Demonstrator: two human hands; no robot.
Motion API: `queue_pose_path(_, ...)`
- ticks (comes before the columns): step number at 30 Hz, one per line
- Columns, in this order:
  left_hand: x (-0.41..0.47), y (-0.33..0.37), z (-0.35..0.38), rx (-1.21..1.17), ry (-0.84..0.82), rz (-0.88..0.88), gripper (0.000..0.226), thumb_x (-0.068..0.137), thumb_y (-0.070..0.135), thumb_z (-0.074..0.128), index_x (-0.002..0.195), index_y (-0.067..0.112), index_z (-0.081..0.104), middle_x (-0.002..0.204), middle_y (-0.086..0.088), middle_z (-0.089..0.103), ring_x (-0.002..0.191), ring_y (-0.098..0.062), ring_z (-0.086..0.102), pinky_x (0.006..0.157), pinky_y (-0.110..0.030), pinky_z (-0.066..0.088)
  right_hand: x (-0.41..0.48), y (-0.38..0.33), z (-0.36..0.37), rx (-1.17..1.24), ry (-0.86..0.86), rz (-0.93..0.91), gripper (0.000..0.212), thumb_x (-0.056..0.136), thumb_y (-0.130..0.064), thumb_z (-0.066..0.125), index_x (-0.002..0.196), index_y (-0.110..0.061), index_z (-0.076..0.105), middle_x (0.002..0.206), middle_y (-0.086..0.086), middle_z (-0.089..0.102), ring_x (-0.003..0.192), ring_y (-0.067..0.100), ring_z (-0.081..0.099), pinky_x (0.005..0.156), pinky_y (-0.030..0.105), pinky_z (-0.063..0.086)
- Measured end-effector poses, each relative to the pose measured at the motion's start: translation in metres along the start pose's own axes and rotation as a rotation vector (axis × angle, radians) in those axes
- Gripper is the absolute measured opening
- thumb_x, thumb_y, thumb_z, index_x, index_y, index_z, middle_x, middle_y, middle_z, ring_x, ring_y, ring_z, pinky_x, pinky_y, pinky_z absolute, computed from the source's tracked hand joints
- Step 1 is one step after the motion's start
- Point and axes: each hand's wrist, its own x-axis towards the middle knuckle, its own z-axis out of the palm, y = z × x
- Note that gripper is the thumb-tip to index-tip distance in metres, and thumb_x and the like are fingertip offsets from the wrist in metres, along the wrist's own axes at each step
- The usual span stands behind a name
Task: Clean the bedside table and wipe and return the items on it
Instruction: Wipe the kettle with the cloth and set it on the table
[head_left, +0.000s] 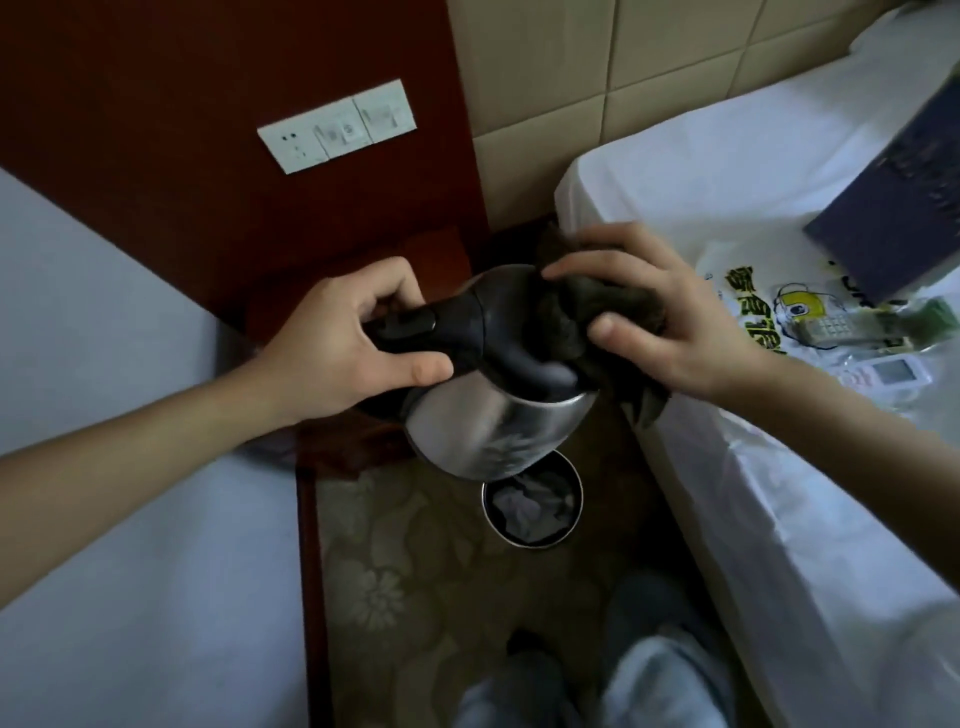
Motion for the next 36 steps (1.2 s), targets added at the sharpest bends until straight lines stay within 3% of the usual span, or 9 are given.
queue_pose_path(4,-0.043,0.007,-0.017,-0.043,0.079,-0.033,0.037,0.062,0.044,0.071,0.073,0.018,0.048,0.068,-0.006,0.054,0.054,-0.006,0.050,0.050,-0.020,0.037,0.002,-0.035,0.018,0.063,0.077,0.134,0.035,0.091,-0.044,0.042,0.122,-0.030,0.048,0.117,-0.001,0.049,0.112,0.014,0.049,0.098,0.031,0.040)
queue_pose_path(9,-0.068,0.019,-0.015,-0.056,0.122,-0.001,0.032,0.064,0.040,0.073,0.081,0.021,0.054,0.082,0.006,0.060,0.072,0.001,0.056,0.062,-0.020,0.042,0.030,-0.104,0.038,-0.300,-0.072,-0.300,0.046,0.088,-0.045,0.048,0.125,-0.019,0.055,0.119,0.008,0.055,0.108,0.028,0.050,0.088,0.035,0.041)
queue_pose_path(12,-0.078,0.029,-0.012,-0.006,0.180,-0.029,0.038,0.063,0.044,0.072,0.079,0.016,0.052,0.077,0.000,0.059,0.065,-0.010,0.056,0.057,-0.030,0.042,0.043,-0.093,0.030,-0.212,-0.066,-0.003,0.046,0.089,-0.049,0.042,0.131,-0.031,0.045,0.128,-0.002,0.051,0.112,0.018,0.048,0.090,0.030,0.039)
queue_pose_path(15,-0.089,0.038,-0.020,0.002,0.256,-0.008,0.038,0.064,0.044,0.071,0.075,0.014,0.050,0.070,-0.002,0.056,0.059,-0.011,0.053,0.053,-0.024,0.039,0.026,-0.071,0.013,-0.117,0.041,0.268,0.038,0.094,-0.039,0.041,0.130,-0.027,0.045,0.126,-0.002,0.053,0.111,0.018,0.049,0.084,0.021,0.031)
queue_pose_path(21,-0.082,0.063,-0.024,0.009,0.298,-0.083,0.044,0.059,0.052,0.071,0.075,0.015,0.052,0.070,0.004,0.058,0.060,-0.007,0.053,0.055,-0.026,0.040,0.036,-0.142,0.019,-0.355,0.022,-0.146,0.043,0.086,-0.044,0.039,0.117,-0.021,0.058,0.113,0.001,0.059,0.100,0.029,0.050,0.082,0.042,0.043)
queue_pose_path(25,-0.077,0.076,-0.022,-0.129,0.397,-0.159,0.040,0.061,0.044,0.075,0.070,0.014,0.050,0.048,0.006,0.055,0.043,-0.006,0.048,0.048,-0.026,0.039,0.069,-0.132,0.000,-0.284,-0.007,0.095,0.046,0.085,-0.056,0.037,0.120,-0.033,0.055,0.116,-0.008,0.055,0.110,0.028,0.048,0.089,0.038,0.041)
queue_pose_path(29,-0.073,0.084,-0.031,-0.302,0.534,-0.299,0.026,0.074,0.018,0.075,0.066,0.013,0.050,0.041,0.004,0.049,0.039,-0.011,0.043,0.042,-0.021,0.037,0.034,-0.119,-0.018,-0.320,0.018,-0.125,0.040,0.086,-0.045,0.045,0.119,-0.025,0.056,0.114,-0.002,0.053,0.101,0.025,0.048,0.087,0.030,0.036)
queue_pose_path(33,-0.069,0.098,-0.039,-0.523,0.660,-0.435,0.020,0.079,0.018,0.071,0.074,0.011,0.052,0.046,0.005,0.051,0.039,-0.009,0.044,0.039,-0.019,0.036,0.015,-0.108,-0.022,0.042,0.339,0.143,0.018,0.086,-0.014,0.058,0.102,-0.023,0.055,0.100,0.001,0.055,0.088,0.008,0.049,0.075,0.003,0.036)
queue_pose_path(36,-0.064,0.115,-0.044,-0.565,0.651,-0.411,0.016,0.081,0.019,0.069,0.080,0.011,0.055,0.047,0.006,0.052,0.039,-0.008,0.044,0.039,-0.018,0.036,0.032,-0.121,-0.032,0.133,0.515,0.148,0.020,0.085,-0.019,0.053,0.103,-0.027,0.052,0.102,-0.001,0.054,0.093,0.004,0.049,0.082,0.007,0.037)
